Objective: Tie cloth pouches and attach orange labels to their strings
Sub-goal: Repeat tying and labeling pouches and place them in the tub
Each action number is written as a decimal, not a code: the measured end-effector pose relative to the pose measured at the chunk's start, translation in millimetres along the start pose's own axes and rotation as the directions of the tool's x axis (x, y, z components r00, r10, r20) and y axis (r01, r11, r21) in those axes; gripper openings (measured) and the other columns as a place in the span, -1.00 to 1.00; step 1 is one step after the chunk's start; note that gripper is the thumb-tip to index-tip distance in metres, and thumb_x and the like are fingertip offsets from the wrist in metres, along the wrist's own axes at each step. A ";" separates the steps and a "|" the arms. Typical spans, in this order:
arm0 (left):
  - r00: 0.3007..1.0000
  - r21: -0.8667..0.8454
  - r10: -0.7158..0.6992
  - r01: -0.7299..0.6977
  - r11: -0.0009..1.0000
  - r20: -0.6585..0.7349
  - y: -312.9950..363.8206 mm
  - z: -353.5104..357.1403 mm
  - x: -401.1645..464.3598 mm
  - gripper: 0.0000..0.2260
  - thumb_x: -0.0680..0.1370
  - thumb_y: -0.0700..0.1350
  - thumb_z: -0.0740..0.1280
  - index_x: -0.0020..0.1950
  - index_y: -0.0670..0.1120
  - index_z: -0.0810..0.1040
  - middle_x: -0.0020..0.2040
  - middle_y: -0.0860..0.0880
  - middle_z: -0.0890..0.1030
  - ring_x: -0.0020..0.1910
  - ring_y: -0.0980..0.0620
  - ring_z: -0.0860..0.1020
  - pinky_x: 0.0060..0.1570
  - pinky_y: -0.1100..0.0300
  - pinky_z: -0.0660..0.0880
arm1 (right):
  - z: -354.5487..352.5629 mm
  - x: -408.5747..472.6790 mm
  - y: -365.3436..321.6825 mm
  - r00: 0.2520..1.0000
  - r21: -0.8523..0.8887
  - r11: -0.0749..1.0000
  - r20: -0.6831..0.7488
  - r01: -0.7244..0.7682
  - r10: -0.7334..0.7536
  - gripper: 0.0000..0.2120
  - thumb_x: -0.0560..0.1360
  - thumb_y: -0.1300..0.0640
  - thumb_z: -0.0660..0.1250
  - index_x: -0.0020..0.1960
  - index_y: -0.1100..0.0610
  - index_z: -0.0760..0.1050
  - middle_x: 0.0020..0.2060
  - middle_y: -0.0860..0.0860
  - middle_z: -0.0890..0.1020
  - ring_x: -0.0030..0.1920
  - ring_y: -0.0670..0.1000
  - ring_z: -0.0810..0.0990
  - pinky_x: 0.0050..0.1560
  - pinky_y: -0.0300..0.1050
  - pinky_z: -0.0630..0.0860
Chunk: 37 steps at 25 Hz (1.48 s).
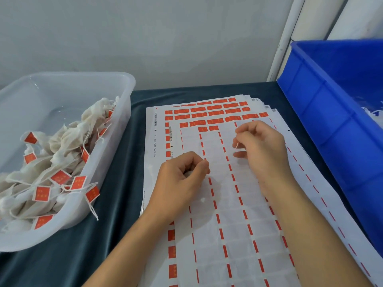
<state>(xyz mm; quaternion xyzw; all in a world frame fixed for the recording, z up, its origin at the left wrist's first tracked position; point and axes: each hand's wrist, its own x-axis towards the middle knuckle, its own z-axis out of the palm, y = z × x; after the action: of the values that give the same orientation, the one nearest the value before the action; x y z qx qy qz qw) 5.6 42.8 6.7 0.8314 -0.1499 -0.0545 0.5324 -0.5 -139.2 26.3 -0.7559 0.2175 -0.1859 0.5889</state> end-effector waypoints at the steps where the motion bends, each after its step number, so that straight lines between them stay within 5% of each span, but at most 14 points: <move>1: 1.000 -0.003 0.005 -0.005 1.000 -0.006 0.5 -0.3 0.8 -0.74 0.69 -0.07 0.32 -0.19 0.07 0.64 -0.25 0.24 0.66 -0.19 0.21 0.63 -0.20 0.49 0.48 | 0.2 4.9 -4.0 0.998 -0.105 0.992 0.001 0.064 -0.065 -0.88 0.61 0.07 0.34 -0.09 -0.07 0.58 -0.24 -0.25 0.66 -0.11 -0.30 0.63 -0.22 -0.28 0.65; 5: 1.000 -0.022 0.007 -0.008 1.000 -0.018 1.4 -1.3 0.4 -0.73 0.68 -0.07 0.32 -0.22 0.04 0.62 -0.28 0.23 0.65 -0.21 0.22 0.63 -0.21 0.47 0.47 | 4.3 27.7 -15.3 0.982 -0.577 0.797 0.152 0.179 -0.111 -0.87 0.61 -0.04 0.34 -0.10 -0.07 0.55 -0.19 -0.22 0.60 -0.23 -0.16 0.58 -0.32 -0.40 0.30; 9: 1.000 -0.019 -0.006 0.005 1.000 -0.009 1.3 -0.3 1.6 -0.76 0.67 -0.05 0.33 -0.17 0.03 0.65 -0.23 0.21 0.67 -0.19 0.21 0.63 -0.20 0.47 0.48 | 25.3 45.8 -13.6 0.987 -0.728 0.668 0.152 0.153 -0.059 -0.82 0.60 -0.10 0.35 -0.10 -0.03 0.57 -0.15 -0.10 0.65 -0.32 -0.10 0.51 -0.36 -0.34 0.23; 14: 1.000 -0.048 0.020 -0.020 0.999 -0.013 -1.4 -1.2 1.3 -0.76 0.66 -0.12 0.34 -0.21 -0.03 0.63 -0.27 0.03 0.64 -0.22 0.05 0.61 -0.18 0.35 0.54 | 80.7 46.9 -5.7 0.977 -0.789 0.592 0.042 0.162 -0.211 -0.62 0.52 -0.32 0.33 0.03 -0.01 0.56 0.02 -0.03 0.65 -0.06 0.01 0.57 -0.03 -0.06 0.59; 18: 0.999 -0.065 0.041 -0.041 0.997 -0.002 -2.4 -1.3 1.8 -0.75 0.66 -0.11 0.34 -0.21 -0.02 0.64 -0.28 0.03 0.63 -0.27 0.07 0.59 -0.22 0.33 0.52 | 97.0 45.4 7.4 0.955 -0.832 0.522 0.028 0.186 -0.295 -0.48 0.49 -0.39 0.30 0.18 0.01 0.56 0.16 0.00 0.63 0.10 0.06 0.58 0.13 0.01 0.54; 28: 0.998 -0.079 0.056 -0.056 0.995 -0.010 -1.8 -0.7 1.8 -0.74 0.65 -0.13 0.34 -0.24 0.01 0.60 -0.32 0.09 0.61 -0.32 0.16 0.56 -0.26 0.36 0.48 | 98.2 39.8 14.1 0.948 -0.723 0.668 -0.058 0.176 -0.313 -0.66 0.54 -0.25 0.36 -0.01 0.02 0.68 -0.03 -0.03 0.67 -0.15 -0.03 0.51 -0.16 -0.15 0.50; 32: 0.998 -0.086 0.061 -0.062 0.994 -0.015 -1.2 -0.3 2.3 -0.76 0.61 -0.08 0.31 -0.26 0.07 0.58 -0.31 0.08 0.62 -0.31 0.14 0.56 -0.26 0.35 0.49 | 96.6 37.2 15.3 0.926 -0.738 0.632 -0.026 0.237 -0.377 -0.66 0.57 -0.21 0.33 0.10 0.02 0.66 0.00 -0.02 0.68 -0.13 -0.07 0.47 -0.16 -0.18 0.40; 37: 0.997 -0.074 0.073 -0.074 0.995 -0.008 -4.8 1.1 2.2 -0.77 0.63 -0.10 0.31 -0.22 0.01 0.62 -0.29 0.07 0.63 -0.27 0.10 0.60 -0.23 0.37 0.51 | 96.8 33.2 15.3 0.911 -0.766 0.571 0.047 0.296 -0.409 -0.66 0.60 -0.17 0.29 0.13 0.07 0.63 0.01 0.03 0.68 -0.05 0.03 0.58 -0.07 -0.07 0.52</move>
<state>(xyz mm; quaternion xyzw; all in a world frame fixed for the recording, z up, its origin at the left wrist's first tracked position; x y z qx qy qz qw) 8.4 43.0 2.0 0.8050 -0.1767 -0.0381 0.5651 77.6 -82.3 -10.7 -0.9449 0.1590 -0.2419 0.1527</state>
